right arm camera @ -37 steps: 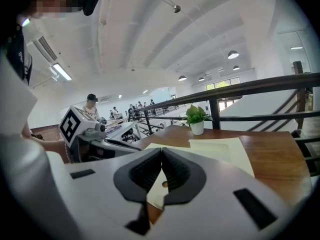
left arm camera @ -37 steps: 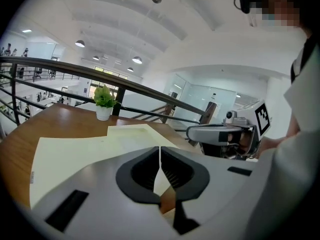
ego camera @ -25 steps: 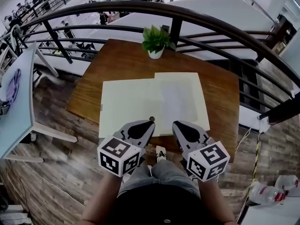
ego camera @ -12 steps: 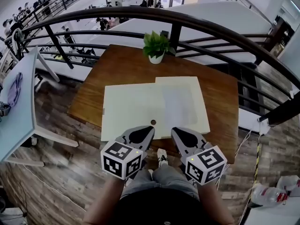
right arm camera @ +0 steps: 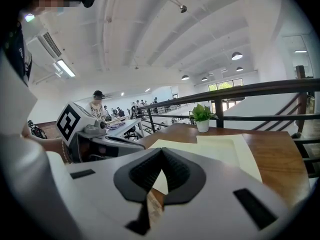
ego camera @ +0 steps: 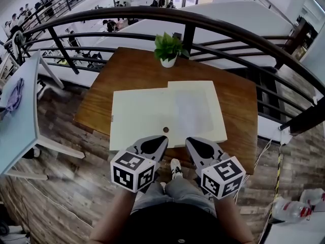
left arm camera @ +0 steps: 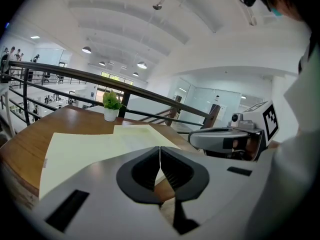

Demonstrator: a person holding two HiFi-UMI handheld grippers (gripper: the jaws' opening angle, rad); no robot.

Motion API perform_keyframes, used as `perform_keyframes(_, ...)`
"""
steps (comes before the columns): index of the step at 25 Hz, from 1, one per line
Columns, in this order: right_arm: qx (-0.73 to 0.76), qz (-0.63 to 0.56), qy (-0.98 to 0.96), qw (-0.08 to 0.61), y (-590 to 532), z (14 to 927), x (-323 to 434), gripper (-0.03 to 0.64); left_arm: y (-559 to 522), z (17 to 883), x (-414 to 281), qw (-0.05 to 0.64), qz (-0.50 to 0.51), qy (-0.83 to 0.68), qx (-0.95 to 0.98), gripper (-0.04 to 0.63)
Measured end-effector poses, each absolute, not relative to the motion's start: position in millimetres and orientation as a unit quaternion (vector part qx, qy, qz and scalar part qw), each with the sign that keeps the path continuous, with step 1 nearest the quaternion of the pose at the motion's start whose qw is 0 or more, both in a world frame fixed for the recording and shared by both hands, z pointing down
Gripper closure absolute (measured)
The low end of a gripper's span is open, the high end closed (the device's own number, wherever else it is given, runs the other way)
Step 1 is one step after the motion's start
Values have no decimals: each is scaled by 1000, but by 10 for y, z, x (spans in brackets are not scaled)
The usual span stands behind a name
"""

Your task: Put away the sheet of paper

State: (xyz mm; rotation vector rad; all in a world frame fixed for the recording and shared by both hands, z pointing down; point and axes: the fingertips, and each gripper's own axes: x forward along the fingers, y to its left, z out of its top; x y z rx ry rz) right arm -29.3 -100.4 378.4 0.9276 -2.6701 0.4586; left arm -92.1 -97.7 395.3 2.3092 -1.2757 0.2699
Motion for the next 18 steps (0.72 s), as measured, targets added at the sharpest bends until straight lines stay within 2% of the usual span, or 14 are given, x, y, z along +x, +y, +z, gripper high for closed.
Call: perform_keyframes(18,321,171,-920,147,-874,3917,-289,589,-877,4006,-885,252,98,-467,842,575)
